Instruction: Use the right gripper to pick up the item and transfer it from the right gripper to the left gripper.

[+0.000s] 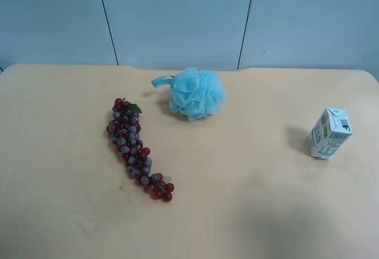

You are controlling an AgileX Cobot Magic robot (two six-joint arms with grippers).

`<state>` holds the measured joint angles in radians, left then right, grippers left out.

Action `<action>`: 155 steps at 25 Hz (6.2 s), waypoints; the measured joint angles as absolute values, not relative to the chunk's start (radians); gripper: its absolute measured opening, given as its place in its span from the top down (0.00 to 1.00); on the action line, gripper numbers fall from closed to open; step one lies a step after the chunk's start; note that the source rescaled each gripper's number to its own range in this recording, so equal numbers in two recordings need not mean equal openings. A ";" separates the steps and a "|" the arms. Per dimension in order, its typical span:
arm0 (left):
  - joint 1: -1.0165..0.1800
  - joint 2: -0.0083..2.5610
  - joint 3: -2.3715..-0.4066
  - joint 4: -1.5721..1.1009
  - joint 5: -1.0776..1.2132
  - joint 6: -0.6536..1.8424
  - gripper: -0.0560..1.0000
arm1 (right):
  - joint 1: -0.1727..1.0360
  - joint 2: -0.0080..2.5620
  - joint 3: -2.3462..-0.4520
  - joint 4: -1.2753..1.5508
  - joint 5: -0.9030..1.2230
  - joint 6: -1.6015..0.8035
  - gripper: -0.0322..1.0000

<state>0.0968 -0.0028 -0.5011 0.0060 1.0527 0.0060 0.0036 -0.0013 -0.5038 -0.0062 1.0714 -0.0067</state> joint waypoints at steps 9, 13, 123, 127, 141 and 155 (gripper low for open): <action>0.097 -0.003 -0.501 0.006 1.053 0.006 0.10 | 0.004 -0.001 -0.504 -0.006 1.071 -0.007 0.00; 0.097 -0.003 -0.501 0.006 1.053 0.006 0.10 | 0.004 -0.001 -0.504 -0.006 1.071 -0.007 0.00; 0.097 -0.003 -0.501 0.006 1.054 0.006 0.10 | -0.136 1.718 -0.941 0.112 0.661 0.074 0.00; 0.097 -0.003 -0.501 0.006 1.054 0.006 0.10 | -0.136 1.718 -0.941 0.118 0.650 0.072 0.00; 0.097 -0.003 -0.501 0.006 1.054 0.006 0.10 | -0.111 1.751 -0.941 0.118 0.650 0.064 0.00; 0.097 -0.003 -0.501 0.006 1.054 0.006 0.10 | -0.111 1.751 -0.941 0.123 0.651 0.058 0.11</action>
<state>0.0968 -0.0028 -0.5011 0.0060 1.0545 0.0060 -0.1113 1.7510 -0.9406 0.1229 0.6505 0.0583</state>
